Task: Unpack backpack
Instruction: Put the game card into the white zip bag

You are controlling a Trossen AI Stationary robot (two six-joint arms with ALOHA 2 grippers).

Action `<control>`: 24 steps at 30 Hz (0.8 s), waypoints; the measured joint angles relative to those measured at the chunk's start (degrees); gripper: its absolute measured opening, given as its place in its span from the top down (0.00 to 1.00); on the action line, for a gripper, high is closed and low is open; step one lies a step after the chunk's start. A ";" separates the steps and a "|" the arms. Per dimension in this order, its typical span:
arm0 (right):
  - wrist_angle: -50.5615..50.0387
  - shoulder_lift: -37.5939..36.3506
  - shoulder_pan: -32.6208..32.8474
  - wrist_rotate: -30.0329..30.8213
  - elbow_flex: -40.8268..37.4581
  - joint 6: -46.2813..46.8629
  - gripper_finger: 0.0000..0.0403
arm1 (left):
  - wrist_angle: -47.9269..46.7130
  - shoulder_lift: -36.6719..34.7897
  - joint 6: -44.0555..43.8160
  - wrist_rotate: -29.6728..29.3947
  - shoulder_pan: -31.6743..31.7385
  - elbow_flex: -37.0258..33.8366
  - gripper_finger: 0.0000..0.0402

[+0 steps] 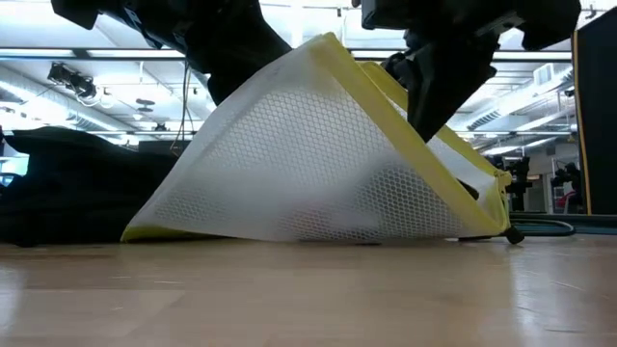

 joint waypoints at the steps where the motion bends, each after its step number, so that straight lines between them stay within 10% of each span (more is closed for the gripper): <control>1: -0.15 0.00 -0.04 -0.36 0.00 0.00 1.00 | -0.15 0.00 0.00 -0.01 0.00 0.00 1.00; 17: -23.21 0.00 12.96 -9.54 0.00 12.00 0.66 | -0.39 0.00 -0.04 0.00 0.00 0.01 1.00; 24: -18.05 -0.35 18.36 -5.85 -1.53 33.41 0.49 | -0.45 0.00 -0.46 0.82 0.00 0.00 1.00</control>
